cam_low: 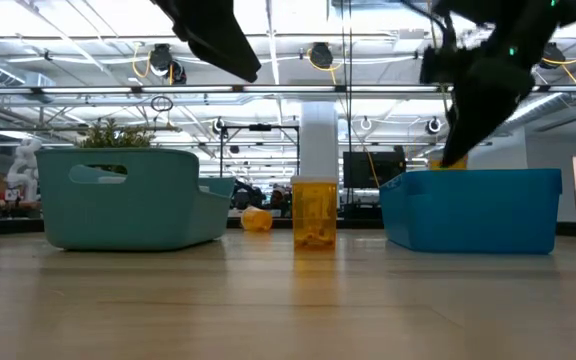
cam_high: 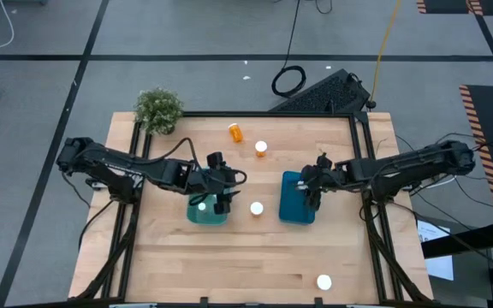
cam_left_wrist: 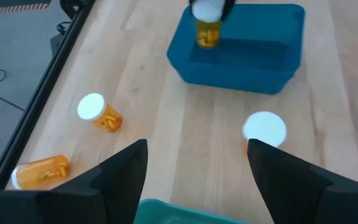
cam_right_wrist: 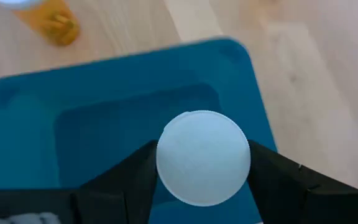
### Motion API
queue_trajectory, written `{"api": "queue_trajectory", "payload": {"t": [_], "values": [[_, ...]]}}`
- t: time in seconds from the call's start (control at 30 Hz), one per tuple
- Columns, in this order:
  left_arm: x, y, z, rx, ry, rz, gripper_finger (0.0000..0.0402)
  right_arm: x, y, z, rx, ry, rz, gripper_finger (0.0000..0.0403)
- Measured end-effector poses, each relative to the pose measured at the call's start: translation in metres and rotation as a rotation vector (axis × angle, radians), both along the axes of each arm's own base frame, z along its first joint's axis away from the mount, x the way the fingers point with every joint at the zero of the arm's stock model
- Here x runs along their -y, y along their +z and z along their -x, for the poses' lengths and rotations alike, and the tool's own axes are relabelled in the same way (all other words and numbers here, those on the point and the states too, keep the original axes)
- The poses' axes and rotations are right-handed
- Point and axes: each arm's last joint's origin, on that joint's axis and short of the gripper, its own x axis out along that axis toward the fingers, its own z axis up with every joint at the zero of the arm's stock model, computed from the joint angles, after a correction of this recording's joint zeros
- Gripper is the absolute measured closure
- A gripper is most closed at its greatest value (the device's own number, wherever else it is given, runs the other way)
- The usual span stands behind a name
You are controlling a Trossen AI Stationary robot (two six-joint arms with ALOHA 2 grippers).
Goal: Pick and place medicine bottles into bin by pill shape (circle, oval)
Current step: Put the large orange pill bottle into the blue bin
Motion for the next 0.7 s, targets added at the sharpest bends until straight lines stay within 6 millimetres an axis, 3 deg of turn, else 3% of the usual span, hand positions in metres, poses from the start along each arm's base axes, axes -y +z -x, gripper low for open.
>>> {"api": "queue_trajectory", "payload": {"t": [0.27,0.7], "values": [[-0.004,0.000,-0.001,0.000,0.012,0.002,0.0124,0.015,-0.025,0.008,-0.019,-0.047,-0.049,0.0191],[-0.004,0.000,-0.001,0.002,0.015,0.005,0.0123,0.016,-0.026,0.008,-0.018,-0.044,-0.046,0.0183]]}}
